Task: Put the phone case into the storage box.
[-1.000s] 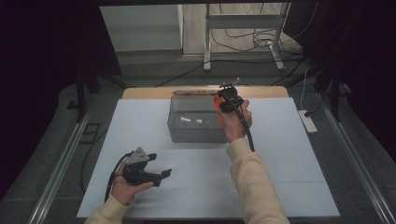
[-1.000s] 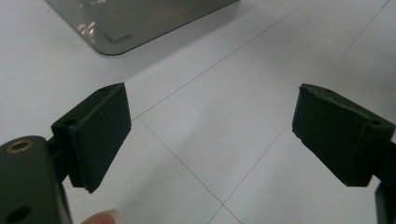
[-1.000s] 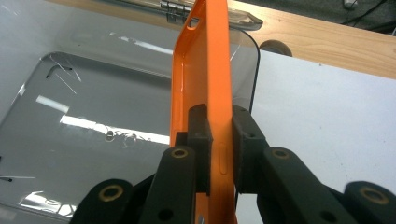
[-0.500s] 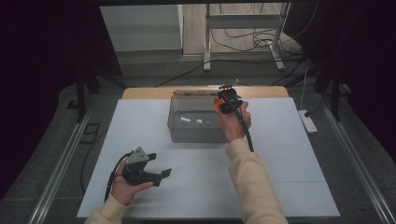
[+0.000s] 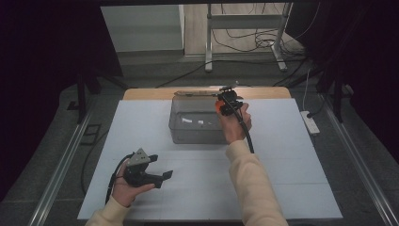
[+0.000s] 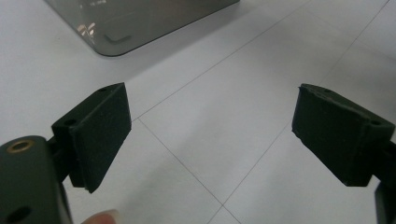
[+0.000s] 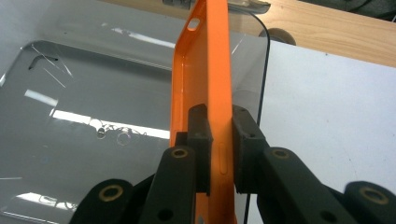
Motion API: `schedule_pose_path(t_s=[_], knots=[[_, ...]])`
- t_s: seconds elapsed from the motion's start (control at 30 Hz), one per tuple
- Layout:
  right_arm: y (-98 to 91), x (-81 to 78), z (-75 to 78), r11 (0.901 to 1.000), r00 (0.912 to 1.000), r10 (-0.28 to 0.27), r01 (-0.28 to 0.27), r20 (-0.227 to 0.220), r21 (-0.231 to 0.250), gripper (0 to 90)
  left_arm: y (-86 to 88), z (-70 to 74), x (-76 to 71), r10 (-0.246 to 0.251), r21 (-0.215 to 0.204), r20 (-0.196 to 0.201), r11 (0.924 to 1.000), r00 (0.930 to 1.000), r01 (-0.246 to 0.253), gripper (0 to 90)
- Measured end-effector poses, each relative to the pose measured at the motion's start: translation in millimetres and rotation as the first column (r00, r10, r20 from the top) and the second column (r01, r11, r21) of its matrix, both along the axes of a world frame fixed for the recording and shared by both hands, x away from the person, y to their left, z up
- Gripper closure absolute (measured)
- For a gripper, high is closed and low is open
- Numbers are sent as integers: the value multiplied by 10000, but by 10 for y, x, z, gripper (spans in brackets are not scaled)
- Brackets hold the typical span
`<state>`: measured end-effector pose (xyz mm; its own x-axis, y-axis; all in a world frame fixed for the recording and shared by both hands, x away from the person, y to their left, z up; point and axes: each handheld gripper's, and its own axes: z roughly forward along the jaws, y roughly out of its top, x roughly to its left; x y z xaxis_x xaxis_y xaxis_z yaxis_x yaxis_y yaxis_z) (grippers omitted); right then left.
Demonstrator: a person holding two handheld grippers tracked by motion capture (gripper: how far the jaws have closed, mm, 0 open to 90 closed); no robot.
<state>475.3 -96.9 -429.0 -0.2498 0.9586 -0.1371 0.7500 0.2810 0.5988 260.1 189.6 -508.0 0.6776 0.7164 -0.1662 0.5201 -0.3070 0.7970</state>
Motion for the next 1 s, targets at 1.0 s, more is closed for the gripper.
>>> schedule_pose_path(t_s=[1.0], knots=[[-11, 20, -80, 10000, 9998, -61, 62, -176, 58, 799, 1, 7, -4, -17, 1, 4, 10000, 10000, 17, 117]])
